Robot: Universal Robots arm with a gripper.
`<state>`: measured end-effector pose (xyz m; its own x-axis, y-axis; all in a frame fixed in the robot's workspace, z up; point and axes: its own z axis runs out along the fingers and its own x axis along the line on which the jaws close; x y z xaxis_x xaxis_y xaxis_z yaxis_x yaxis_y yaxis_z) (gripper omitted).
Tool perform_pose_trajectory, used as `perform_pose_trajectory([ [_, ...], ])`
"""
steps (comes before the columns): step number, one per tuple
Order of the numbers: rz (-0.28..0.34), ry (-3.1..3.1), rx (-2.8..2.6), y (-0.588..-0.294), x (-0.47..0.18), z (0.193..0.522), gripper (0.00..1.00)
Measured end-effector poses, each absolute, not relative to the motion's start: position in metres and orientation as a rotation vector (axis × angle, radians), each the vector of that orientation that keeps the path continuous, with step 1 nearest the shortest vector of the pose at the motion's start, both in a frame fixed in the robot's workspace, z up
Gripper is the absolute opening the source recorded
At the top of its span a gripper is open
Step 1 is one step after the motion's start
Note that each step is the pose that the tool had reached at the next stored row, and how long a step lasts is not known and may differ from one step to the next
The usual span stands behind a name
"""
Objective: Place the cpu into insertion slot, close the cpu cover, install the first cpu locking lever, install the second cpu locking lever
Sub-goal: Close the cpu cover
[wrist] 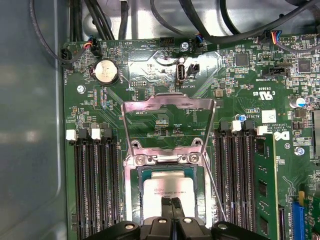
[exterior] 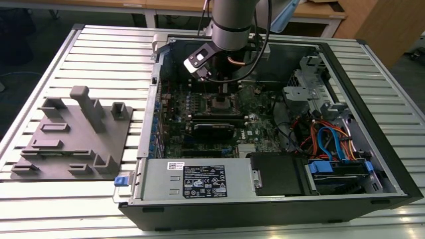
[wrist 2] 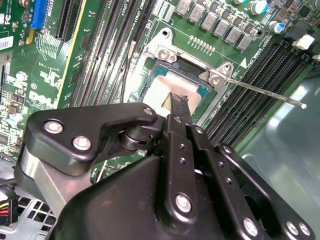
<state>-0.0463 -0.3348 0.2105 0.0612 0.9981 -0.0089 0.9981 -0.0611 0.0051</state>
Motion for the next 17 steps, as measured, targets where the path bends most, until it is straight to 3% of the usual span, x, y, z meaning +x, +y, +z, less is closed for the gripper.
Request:
perform_pose_trajectory([
  [17, -0.005, 2.146, 2.281, -0.3348, -0.0463, 0.2130, 0.10],
])
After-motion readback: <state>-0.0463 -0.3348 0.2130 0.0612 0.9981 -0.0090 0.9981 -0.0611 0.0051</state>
